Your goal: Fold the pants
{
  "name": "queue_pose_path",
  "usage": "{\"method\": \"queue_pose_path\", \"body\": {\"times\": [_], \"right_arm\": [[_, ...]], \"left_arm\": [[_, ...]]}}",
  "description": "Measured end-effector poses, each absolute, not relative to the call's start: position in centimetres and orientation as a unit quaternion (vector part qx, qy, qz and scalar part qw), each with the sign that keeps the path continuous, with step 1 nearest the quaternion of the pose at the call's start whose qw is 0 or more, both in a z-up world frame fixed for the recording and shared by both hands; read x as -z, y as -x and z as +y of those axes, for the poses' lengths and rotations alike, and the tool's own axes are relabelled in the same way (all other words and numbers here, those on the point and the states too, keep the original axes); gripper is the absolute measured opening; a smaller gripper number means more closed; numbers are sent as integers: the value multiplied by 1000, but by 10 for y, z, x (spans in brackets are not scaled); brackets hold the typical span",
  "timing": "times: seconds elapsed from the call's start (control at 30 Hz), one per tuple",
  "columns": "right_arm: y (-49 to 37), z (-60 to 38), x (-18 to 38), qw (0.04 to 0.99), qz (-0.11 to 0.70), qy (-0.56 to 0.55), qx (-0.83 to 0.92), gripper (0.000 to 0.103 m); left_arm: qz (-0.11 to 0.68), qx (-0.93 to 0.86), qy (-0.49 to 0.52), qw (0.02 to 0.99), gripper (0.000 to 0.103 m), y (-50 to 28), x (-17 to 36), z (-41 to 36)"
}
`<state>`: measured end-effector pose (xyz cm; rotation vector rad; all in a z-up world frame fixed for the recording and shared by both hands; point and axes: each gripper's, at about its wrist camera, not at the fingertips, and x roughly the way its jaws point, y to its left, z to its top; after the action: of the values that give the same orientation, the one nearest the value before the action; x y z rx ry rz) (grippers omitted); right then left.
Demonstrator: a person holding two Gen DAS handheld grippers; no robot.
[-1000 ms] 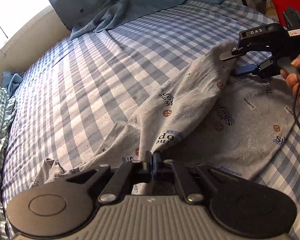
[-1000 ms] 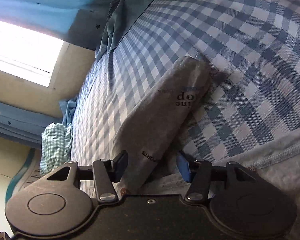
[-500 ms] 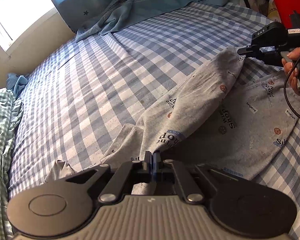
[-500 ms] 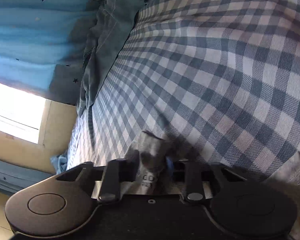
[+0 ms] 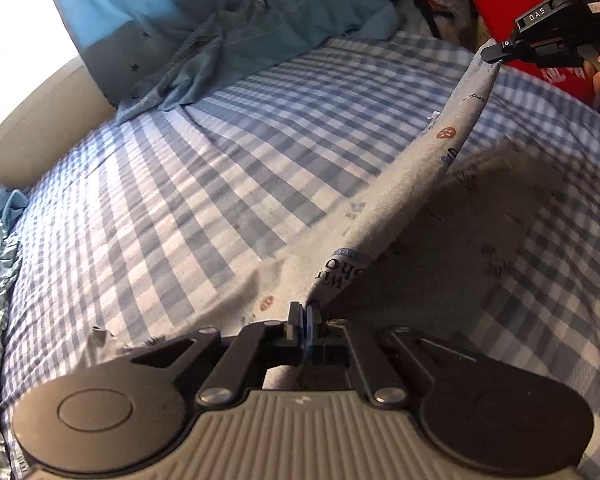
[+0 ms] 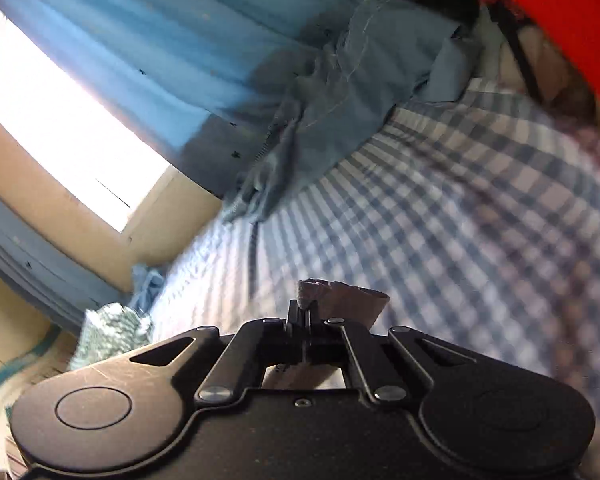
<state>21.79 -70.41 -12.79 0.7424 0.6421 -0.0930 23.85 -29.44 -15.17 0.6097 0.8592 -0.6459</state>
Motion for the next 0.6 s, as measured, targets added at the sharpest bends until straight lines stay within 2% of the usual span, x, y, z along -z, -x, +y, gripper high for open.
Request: {"method": "queue_pose_path", "body": {"times": [0.13,0.23,0.43,0.6], "right_arm": [[-179,-697,179,858,386,-327,91,0],[-156,-694,214,837,410,-343,114,0],[-137,-684,200,860,388,-311,114,0],[-131,-687,211,853,407,-299,128,0]], "left_arm": [[425,328,-338,773,1,-218,197,-306],[428,327,-361,761,1,-210,212,-313],[434,316,-355,766,1,-213,210,-315],[439,314,-356,763,1,-213,214,-315]]}}
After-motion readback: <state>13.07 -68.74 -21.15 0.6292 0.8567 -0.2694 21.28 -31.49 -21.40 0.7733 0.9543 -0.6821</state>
